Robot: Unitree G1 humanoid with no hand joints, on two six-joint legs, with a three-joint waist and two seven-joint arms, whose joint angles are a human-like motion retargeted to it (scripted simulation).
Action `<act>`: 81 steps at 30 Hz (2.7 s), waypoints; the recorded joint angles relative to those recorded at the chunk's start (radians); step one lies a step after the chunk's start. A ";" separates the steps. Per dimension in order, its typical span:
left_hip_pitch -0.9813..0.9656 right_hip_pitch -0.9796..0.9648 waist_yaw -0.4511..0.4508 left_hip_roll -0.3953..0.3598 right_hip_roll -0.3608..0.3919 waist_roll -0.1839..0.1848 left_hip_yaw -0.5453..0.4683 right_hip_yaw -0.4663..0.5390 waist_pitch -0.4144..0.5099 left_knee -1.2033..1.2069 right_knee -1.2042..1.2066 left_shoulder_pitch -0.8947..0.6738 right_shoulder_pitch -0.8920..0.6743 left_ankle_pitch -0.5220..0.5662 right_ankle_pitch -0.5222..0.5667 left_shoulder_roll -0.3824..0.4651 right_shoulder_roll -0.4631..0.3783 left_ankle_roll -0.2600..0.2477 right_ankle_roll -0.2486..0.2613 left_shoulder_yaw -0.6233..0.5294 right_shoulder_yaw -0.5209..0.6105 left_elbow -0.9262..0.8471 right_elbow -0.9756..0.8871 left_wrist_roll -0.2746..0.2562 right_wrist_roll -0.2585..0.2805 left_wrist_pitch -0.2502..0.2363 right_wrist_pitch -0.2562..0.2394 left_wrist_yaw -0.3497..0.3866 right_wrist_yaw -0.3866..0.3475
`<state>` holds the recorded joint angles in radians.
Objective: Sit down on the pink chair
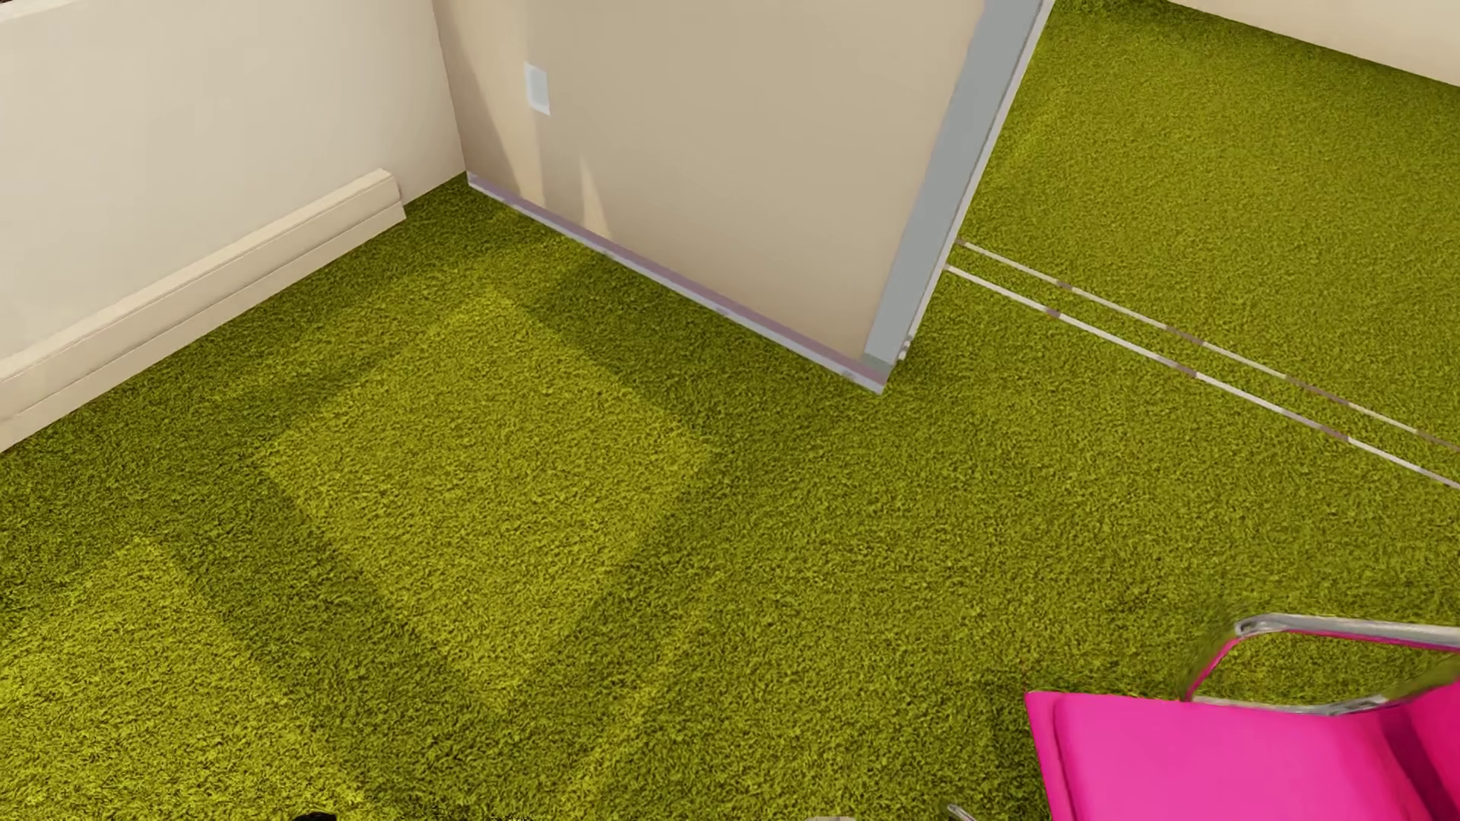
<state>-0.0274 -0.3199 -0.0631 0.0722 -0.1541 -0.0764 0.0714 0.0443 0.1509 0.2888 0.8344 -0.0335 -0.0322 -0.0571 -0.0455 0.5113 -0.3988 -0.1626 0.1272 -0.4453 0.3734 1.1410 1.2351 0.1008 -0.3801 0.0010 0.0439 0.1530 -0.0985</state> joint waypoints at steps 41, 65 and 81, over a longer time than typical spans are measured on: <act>-0.506 -0.254 0.060 -0.069 0.114 0.028 -0.095 0.020 0.261 0.603 0.084 -0.406 -0.282 -0.236 -0.216 0.007 -0.002 0.031 -0.099 -0.239 0.010 -0.101 -0.125 0.079 -0.021 -0.005 -0.028 0.064 -0.117; -1.224 -0.989 0.065 -0.085 0.115 0.041 -0.198 0.173 0.480 1.347 0.868 -0.812 -0.759 -0.383 -0.362 -0.070 -0.023 0.002 -0.141 -0.336 0.197 -0.173 -0.162 0.076 0.064 0.007 0.043 0.083 -0.161; -1.172 -0.914 0.060 -0.056 0.127 0.044 -0.208 0.158 0.418 1.508 1.006 -0.591 -0.585 -0.293 -0.321 -0.116 0.036 0.020 -0.148 -0.297 0.146 -0.127 -0.237 0.089 0.023 0.061 0.068 0.004 0.013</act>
<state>-1.1990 -1.2336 -0.0026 0.0165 -0.0266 -0.0325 -0.1369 0.2023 0.5684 1.7970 1.8401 -0.6242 -0.6171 -0.3501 -0.3665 0.3950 -0.3631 -0.1424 -0.0205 -0.7421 0.5190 1.0142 0.9981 0.1893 -0.3569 0.0621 0.1122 0.1573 -0.0854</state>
